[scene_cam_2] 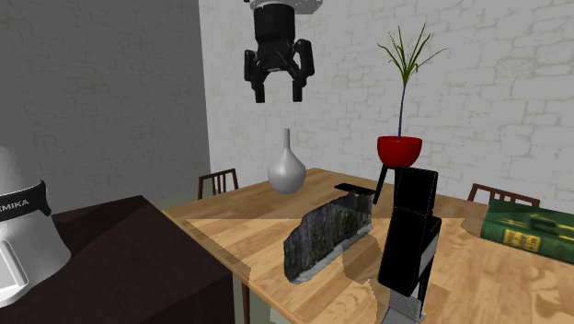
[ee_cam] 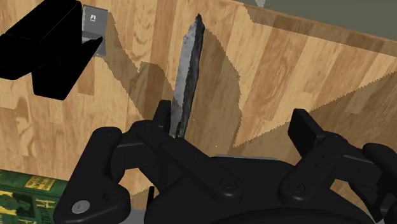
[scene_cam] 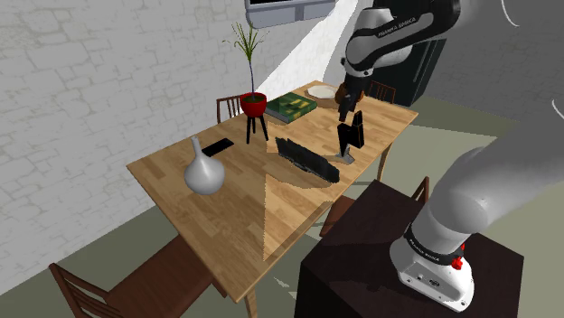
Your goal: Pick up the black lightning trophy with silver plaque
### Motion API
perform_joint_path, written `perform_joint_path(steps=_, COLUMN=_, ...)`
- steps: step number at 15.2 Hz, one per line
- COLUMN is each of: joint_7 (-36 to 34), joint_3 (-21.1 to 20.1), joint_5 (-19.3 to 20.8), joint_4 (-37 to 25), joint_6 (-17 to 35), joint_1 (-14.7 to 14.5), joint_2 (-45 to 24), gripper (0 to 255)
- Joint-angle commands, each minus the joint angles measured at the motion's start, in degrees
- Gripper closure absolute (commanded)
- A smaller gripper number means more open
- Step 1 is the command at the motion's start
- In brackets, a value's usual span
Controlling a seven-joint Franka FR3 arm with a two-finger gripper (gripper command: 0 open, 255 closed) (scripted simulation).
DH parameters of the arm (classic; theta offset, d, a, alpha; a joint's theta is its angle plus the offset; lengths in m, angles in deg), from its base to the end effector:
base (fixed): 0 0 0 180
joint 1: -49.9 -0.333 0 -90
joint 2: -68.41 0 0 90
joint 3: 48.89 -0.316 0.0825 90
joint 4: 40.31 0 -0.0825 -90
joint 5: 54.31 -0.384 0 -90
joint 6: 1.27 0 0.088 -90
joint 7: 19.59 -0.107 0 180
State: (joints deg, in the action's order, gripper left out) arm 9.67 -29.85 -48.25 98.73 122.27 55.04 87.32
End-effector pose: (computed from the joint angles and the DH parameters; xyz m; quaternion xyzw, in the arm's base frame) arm 0.4034 -0.1887 0.4274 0.9965 0.0797 0.0241 0.0027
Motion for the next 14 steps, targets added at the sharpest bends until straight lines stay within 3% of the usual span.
perform_joint_path(steps=1, joint_7=2.96, joint_3=2.00, joint_5=-0.89, joint_4=-1.48, joint_6=2.60, joint_1=0.11, joint_2=-4.26, gripper=0)
perform_joint_path(steps=8, joint_7=14.65, joint_3=7.01, joint_5=-8.16, joint_4=-9.64, joint_6=8.40, joint_1=1.11, joint_2=-19.94, gripper=0)
perform_joint_path(steps=14, joint_7=24.73, joint_3=7.25, joint_5=-16.71, joint_4=-19.61, joint_6=10.14, joint_1=5.16, joint_2=-34.13, gripper=0)
